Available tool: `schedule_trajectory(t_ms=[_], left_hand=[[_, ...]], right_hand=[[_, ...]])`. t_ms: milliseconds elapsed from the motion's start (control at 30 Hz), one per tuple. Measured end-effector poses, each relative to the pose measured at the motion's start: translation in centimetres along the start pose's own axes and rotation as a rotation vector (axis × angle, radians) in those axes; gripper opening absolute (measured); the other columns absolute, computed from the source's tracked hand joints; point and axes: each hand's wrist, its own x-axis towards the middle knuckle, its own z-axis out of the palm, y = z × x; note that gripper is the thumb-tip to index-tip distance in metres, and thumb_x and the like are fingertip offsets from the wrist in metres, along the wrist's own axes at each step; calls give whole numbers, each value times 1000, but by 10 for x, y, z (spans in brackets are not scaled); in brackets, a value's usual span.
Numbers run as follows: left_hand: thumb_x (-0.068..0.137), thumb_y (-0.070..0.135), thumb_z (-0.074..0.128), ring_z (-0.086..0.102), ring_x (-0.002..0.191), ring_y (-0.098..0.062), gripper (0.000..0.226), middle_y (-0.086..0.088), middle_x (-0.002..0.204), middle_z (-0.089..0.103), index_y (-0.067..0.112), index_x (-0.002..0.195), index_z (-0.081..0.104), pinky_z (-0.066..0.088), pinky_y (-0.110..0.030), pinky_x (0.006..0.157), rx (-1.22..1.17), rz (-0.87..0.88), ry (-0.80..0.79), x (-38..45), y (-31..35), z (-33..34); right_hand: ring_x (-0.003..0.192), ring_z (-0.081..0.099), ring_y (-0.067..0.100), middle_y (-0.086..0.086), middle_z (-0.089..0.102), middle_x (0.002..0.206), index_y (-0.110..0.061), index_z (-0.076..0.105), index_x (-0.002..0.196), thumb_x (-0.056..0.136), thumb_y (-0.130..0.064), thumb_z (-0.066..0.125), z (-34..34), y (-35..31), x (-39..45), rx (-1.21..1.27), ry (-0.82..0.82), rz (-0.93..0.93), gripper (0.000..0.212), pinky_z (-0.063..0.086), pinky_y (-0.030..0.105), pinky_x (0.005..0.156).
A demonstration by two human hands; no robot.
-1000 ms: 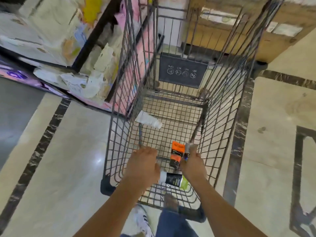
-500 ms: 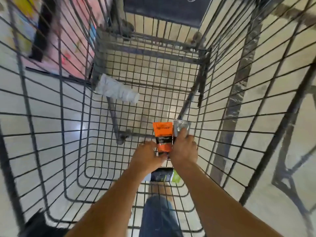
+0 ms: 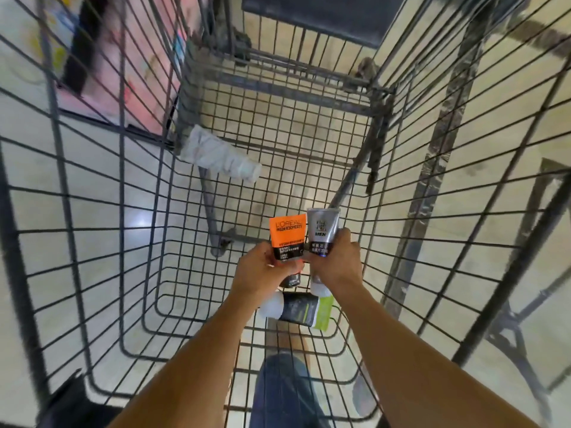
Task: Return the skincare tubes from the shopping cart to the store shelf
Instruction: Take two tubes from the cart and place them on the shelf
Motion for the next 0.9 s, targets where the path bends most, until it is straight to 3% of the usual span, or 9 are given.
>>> schedule_trajectory(t_ms=[100, 167, 333, 433, 533, 633, 700, 800, 900], left_hand=[[66, 50, 83, 73, 78, -11, 39, 6, 82, 75, 24, 93, 70, 60, -35, 72, -89, -3, -40, -4, -3, -7], [70, 41, 84, 73, 82, -13, 32, 5, 86, 76, 24, 94, 70, 58, -34, 73, -169, 9, -26, -14, -2, -19], [78, 35, 80, 71, 80, -5, 19, 11, 86, 75, 31, 94, 70, 55, -31, 77, -334, 89, 108, -65, 26, -75], [77, 23, 80, 72, 80, -7, 21, 11, 84, 75, 30, 93, 71, 57, -41, 79, -464, 140, 213, -108, 52, -119], [66, 31, 84, 73, 84, -17, 27, 4, 88, 76, 36, 91, 73, 59, -46, 80, -520, 242, 304, -159, 82, -165], [65, 14, 87, 73, 86, -29, 38, -7, 91, 75, 17, 100, 72, 58, -44, 81, -655, 326, 397, -213, 106, -210], [63, 11, 87, 71, 88, -32, 45, -14, 94, 73, 7, 104, 68, 60, -43, 76, -722, 389, 453, -253, 114, -239], [63, 22, 88, 70, 94, -36, 44, -16, 101, 72, 11, 102, 71, 58, -53, 82, -765, 469, 548, -316, 106, -272], [55, 33, 84, 72, 87, -26, 36, -5, 93, 75, 26, 90, 77, 60, -43, 75, -802, 531, 668, -389, 85, -292]], right_hand=[[80, 62, 23, 5, 69, 99, -18, 43, 119, 81, -23, 75, -2, 2, -1, 132, -7, -43, 50, 42, 28, 66], [66, 55, 12, -1, 64, 92, -19, 45, 120, 85, -23, 72, -11, -1, -5, 240, 31, -24, 45, 40, 26, 63], [76, 62, 14, -7, 63, 89, -22, 50, 123, 85, -24, 75, -42, -34, -27, 427, 76, -131, 46, 44, 17, 64], [91, 67, 23, -1, 67, 101, -24, 48, 125, 84, -28, 76, -65, -75, -49, 483, 10, -243, 50, 51, 31, 78], [90, 68, 21, 4, 68, 107, -20, 43, 125, 86, -21, 73, -96, -125, -85, 567, -110, -368, 49, 55, 43, 84], [90, 67, 11, -1, 68, 107, -17, 42, 129, 90, -16, 68, -130, -174, -132, 547, -213, -547, 47, 51, 27, 73], [96, 68, 15, -1, 70, 109, -18, 48, 127, 88, -22, 71, -148, -201, -168, 482, -218, -661, 46, 55, 33, 78], [96, 68, 17, -3, 72, 103, -19, 59, 115, 83, -31, 75, -166, -232, -225, 408, -239, -808, 38, 55, 40, 84], [90, 67, 9, -6, 70, 98, -22, 61, 106, 85, -20, 74, -169, -254, -295, 372, -328, -940, 25, 52, 25, 72]])
